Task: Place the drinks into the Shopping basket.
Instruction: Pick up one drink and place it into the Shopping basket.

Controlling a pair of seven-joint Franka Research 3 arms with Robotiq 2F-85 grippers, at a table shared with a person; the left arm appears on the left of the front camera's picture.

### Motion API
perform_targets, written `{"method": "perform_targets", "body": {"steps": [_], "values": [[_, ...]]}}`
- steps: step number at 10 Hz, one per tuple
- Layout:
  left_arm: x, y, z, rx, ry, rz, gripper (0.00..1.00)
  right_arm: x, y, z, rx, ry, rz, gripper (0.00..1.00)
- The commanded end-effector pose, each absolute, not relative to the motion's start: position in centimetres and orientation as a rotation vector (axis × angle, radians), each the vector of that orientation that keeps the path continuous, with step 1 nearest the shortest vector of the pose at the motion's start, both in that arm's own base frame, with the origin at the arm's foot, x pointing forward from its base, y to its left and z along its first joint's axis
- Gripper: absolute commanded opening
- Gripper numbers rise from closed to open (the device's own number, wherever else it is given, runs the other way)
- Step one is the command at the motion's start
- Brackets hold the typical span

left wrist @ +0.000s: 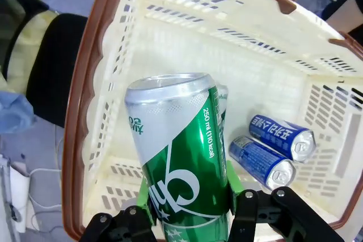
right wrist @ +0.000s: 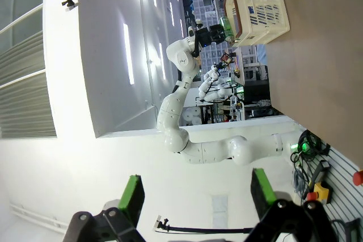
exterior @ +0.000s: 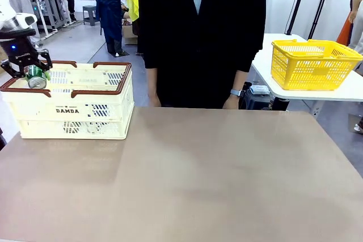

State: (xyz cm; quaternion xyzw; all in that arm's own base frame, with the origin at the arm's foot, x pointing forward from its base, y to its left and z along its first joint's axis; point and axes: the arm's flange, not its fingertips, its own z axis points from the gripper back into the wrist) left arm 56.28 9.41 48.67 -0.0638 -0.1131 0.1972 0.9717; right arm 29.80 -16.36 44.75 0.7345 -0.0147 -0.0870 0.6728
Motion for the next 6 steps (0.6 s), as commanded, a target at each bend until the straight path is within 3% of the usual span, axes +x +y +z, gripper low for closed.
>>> {"method": "perform_targets", "body": {"steps": [1,4,6], "values": [[56.1,9.4,49.1,-0.120,-0.231,0.392,0.00,29.8,-16.4,45.4,1.665,-0.020,-0.211,1.00],[57.2,8.5,47.8,-0.069,-0.273,0.358,0.00,29.8,-16.4,45.4,1.665,-0.020,-0.211,1.00],[58.5,8.1,46.2,-0.099,-0.217,0.219,0.00,29.8,-16.4,45.4,1.665,-0.020,-0.211,1.00]]}}
